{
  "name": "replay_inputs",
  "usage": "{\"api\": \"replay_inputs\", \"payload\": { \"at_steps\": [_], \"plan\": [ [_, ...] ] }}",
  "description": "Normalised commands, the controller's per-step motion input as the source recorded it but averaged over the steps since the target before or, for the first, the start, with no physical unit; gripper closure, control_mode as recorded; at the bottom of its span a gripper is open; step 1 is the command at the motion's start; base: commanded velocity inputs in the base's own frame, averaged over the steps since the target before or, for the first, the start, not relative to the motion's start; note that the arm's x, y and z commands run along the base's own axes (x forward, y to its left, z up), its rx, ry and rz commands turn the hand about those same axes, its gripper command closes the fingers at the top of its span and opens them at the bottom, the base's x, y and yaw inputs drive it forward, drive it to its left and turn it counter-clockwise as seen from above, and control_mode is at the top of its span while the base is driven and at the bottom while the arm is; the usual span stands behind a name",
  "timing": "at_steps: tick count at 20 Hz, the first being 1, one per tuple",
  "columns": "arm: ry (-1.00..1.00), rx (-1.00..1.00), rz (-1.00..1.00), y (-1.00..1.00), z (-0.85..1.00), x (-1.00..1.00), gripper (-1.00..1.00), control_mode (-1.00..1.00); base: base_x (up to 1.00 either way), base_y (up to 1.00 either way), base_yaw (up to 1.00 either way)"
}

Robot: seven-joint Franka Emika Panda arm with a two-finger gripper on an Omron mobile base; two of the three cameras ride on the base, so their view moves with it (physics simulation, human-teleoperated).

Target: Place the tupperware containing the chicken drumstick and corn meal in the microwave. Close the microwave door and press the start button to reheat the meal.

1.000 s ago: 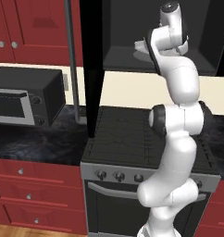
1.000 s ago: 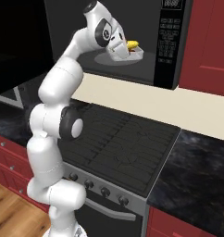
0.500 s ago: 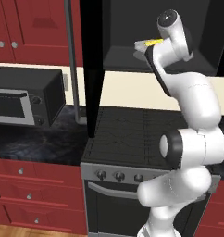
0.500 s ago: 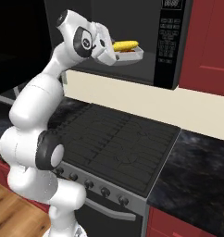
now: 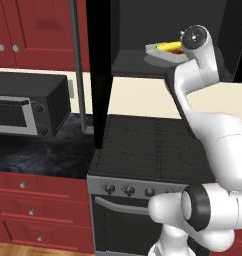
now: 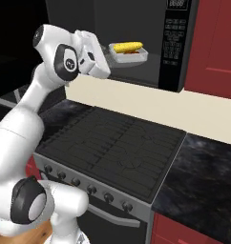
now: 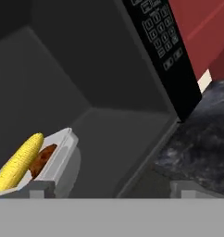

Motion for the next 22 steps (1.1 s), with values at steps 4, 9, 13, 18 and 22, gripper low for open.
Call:
{"api": "replay_inputs", "payload": {
  "at_steps": [4, 9, 13, 18, 22],
  "plan": [
    [0.07, -0.42, 0.31, 0.31, 0.18, -1.00, -1.00, -1.00, 0.00, 0.00, 0.00],
    [0.17, -0.56, 0.41, 0.42, 0.06, -1.00, -1.00, -1.00, 0.00, 0.00, 0.00],
    [0.23, -0.62, 0.41, 0.45, 0.00, -1.00, -1.00, -1.00, 0.00, 0.00, 0.00],
    [0.23, -0.59, 0.31, 0.44, 0.07, -0.92, -1.00, -1.00, 0.00, 0.00, 0.00],
    [0.20, -0.45, 0.16, 0.19, 0.20, -0.76, -1.00, -1.00, 0.00, 0.00, 0.00]
  ]
}}
